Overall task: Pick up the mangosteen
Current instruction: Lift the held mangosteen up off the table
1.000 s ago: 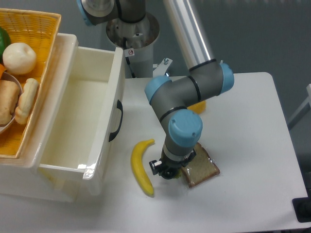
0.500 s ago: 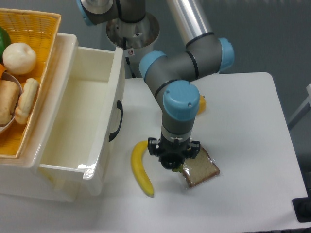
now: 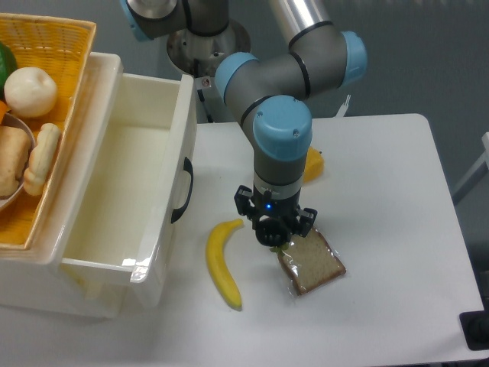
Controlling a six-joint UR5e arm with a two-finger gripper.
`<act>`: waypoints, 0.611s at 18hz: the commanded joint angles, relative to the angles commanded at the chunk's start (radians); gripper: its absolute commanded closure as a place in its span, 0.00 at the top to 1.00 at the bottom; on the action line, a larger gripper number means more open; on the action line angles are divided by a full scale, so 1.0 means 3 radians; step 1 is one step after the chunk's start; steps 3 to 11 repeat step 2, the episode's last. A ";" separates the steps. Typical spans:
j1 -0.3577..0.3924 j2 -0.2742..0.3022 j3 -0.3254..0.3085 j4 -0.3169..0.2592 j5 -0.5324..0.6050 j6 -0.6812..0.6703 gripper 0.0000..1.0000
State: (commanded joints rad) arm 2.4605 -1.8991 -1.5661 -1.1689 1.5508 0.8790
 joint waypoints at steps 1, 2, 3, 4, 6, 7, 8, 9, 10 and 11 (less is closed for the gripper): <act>0.0000 0.0005 -0.0005 0.0000 0.0000 0.0005 0.44; 0.0005 0.0005 -0.0005 0.0000 0.0005 0.0005 0.44; 0.0005 0.0005 -0.0005 0.0000 0.0005 0.0005 0.44; 0.0005 0.0005 -0.0005 0.0000 0.0005 0.0005 0.44; 0.0005 0.0005 -0.0005 0.0000 0.0005 0.0005 0.44; 0.0005 0.0005 -0.0005 0.0000 0.0005 0.0005 0.44; 0.0005 0.0005 -0.0005 0.0000 0.0005 0.0005 0.44; 0.0005 0.0005 -0.0005 0.0000 0.0005 0.0005 0.44; 0.0005 0.0005 -0.0005 0.0000 0.0005 0.0005 0.44; 0.0005 0.0005 -0.0005 0.0000 0.0005 0.0005 0.44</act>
